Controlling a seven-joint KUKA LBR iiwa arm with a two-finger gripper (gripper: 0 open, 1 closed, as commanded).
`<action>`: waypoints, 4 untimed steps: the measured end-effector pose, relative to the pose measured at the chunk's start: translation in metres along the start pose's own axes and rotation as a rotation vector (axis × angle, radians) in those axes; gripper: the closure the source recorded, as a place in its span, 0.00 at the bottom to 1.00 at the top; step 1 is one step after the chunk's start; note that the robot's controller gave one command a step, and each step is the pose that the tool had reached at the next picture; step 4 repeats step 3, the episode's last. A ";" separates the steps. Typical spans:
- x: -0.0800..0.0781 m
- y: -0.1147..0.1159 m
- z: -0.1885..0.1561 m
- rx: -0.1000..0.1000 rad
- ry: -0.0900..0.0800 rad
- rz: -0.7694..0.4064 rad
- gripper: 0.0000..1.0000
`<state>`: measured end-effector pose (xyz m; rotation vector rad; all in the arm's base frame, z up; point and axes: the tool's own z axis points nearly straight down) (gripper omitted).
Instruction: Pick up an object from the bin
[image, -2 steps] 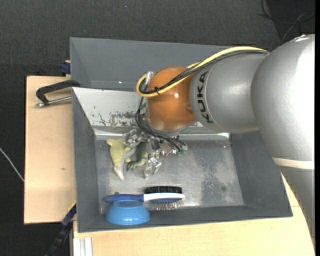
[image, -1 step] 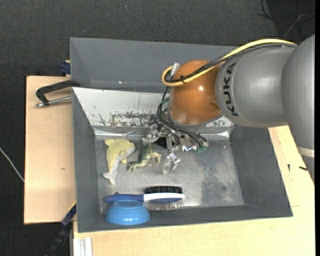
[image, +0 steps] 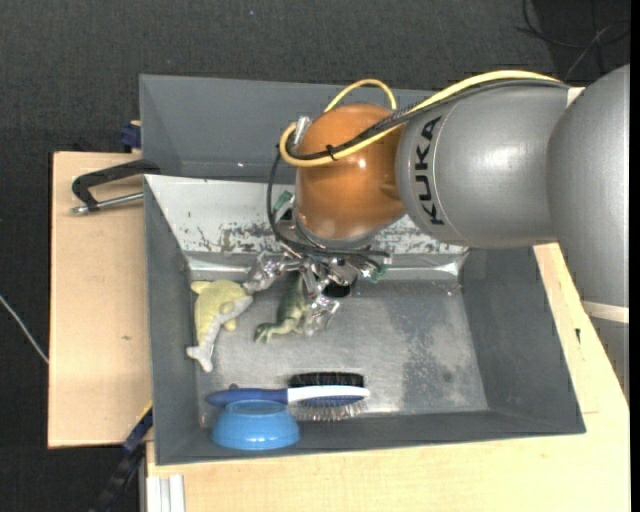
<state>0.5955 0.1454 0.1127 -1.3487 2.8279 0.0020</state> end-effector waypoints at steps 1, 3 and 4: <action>0.016 -0.020 0.030 -0.001 0.001 -0.304 0.00; -0.020 0.004 0.036 0.002 0.009 -0.851 1.00; -0.020 0.004 0.036 0.002 0.009 -0.851 1.00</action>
Offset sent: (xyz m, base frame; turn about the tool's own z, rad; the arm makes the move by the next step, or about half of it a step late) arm 0.0057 -0.0342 -0.0427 -0.3172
